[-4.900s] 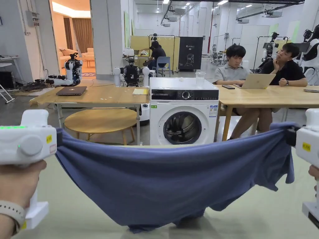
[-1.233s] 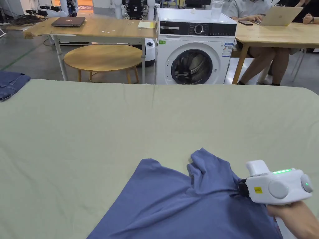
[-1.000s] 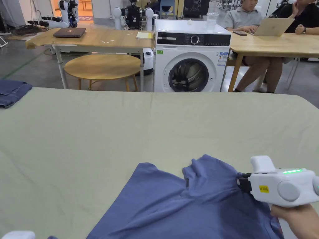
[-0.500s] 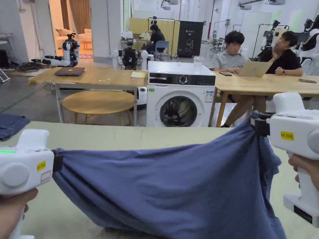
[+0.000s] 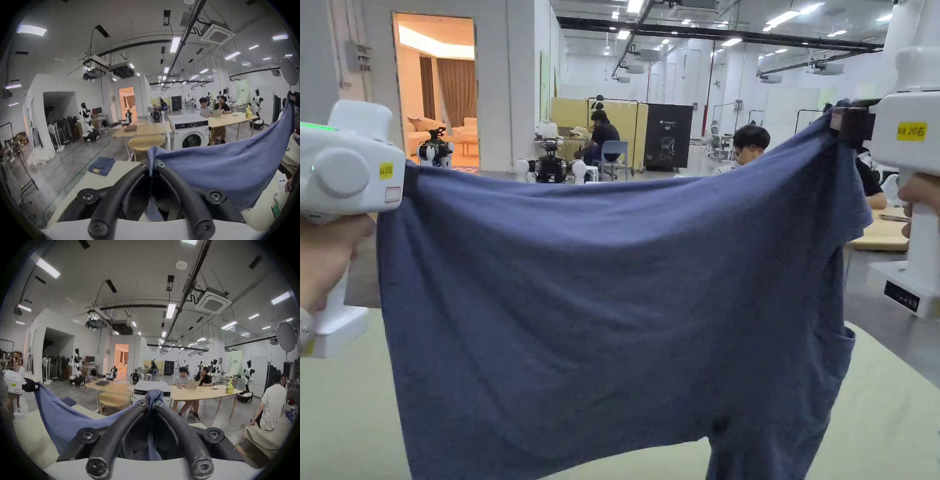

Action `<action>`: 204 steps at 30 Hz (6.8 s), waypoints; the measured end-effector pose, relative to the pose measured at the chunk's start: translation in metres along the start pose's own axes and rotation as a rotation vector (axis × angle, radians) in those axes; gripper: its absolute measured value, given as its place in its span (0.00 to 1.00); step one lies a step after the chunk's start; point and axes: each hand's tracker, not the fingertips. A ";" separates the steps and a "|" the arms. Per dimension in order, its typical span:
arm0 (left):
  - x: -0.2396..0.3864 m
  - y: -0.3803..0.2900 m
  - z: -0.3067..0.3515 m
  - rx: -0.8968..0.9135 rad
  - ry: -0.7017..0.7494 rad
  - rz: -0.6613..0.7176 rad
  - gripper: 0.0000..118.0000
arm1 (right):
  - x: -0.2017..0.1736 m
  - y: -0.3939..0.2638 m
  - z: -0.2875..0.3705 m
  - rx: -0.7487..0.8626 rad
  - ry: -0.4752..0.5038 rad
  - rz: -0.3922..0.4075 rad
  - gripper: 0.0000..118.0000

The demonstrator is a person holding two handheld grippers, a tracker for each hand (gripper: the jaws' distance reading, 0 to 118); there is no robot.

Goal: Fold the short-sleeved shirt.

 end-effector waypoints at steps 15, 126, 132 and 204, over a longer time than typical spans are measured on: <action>0.007 -0.090 -0.032 -0.068 0.033 0.004 0.00 | -0.007 -0.113 -0.039 -0.098 -0.070 -0.002 0.01; 0.015 -0.379 0.169 -0.512 -0.178 -0.131 0.00 | -0.031 -0.395 0.223 -0.636 -0.110 -0.141 0.01; 0.025 -0.398 0.061 -0.696 -0.147 -0.112 0.00 | -0.022 -0.425 0.131 -0.708 -0.154 -0.066 0.01; 0.030 -0.438 0.130 -0.633 -0.105 0.027 0.04 | -0.002 -0.465 0.205 -0.784 -0.178 -0.264 0.04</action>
